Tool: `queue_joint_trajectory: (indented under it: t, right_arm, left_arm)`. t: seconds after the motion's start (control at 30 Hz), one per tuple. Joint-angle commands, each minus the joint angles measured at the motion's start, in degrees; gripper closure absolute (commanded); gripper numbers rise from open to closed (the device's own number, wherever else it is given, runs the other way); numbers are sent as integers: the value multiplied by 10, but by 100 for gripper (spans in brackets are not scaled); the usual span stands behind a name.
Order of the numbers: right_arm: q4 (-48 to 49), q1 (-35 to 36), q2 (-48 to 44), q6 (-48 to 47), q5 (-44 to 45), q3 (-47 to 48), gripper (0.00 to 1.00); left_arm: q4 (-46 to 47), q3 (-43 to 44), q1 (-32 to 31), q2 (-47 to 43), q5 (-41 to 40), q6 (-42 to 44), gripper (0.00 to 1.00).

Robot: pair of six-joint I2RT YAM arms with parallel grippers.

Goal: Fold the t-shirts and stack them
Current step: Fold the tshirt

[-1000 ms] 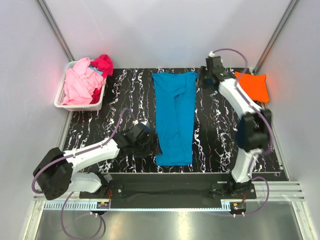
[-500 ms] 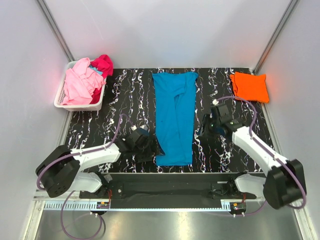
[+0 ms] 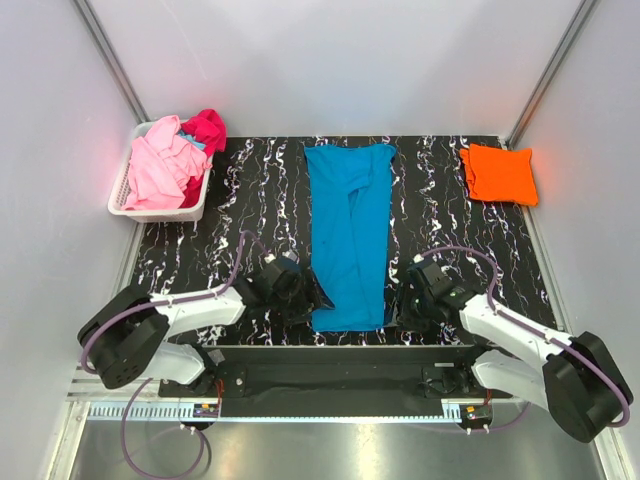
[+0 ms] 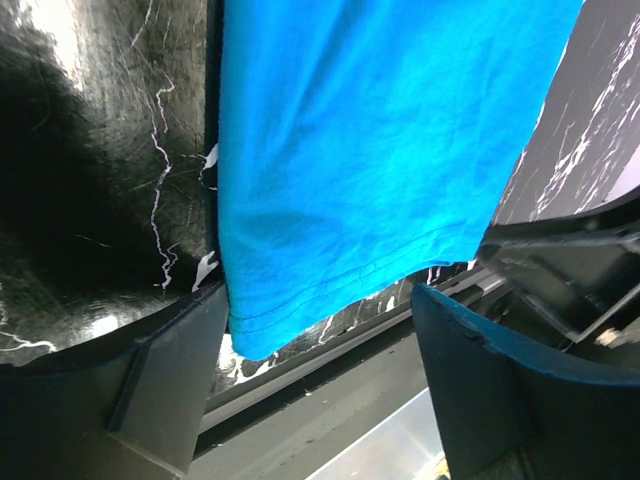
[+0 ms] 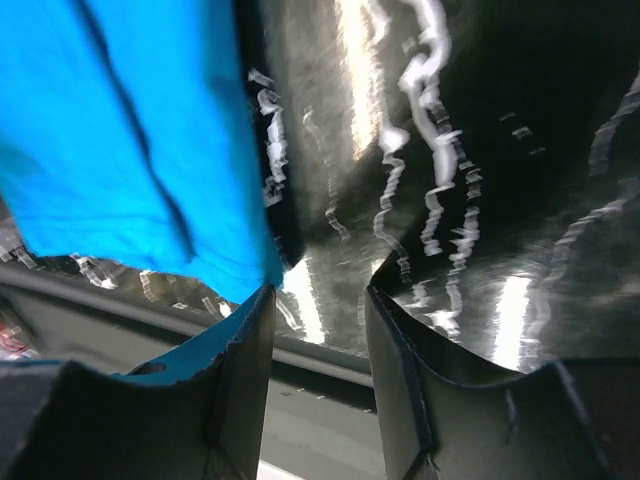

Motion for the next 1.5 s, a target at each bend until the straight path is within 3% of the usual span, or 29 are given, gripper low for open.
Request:
queue_joint_trajectory:
  t: [0.0,0.23,0.33,0.47,0.67,1.03,1.47]
  right_arm:
    - [62,15,-6,40,-19,-11,51]
    - [117,16,2,55,-34,-34,52]
    - [117,17,-5,62,-28,-38,53]
    - [76,21,-37,69,-5,-26,54]
    - [10,23,-85,55,28,16,55]
    - [24,24,-44,47,28,16,54]
    - [-43,25,-97,54,61,44,59]
  left_arm:
    - [13,-15,-6,12,1,-27,22]
    - [14,-25,-23,29,-12,-56,34]
    - [15,-29,-27,35,-12,-59,42]
    - [14,-32,-27,40,-14,-62,47]
    - [19,-27,-28,58,-14,-60,48]
    - [38,-23,-37,85,-6,-67,47]
    - [39,-29,-38,88,-8,-70,47]
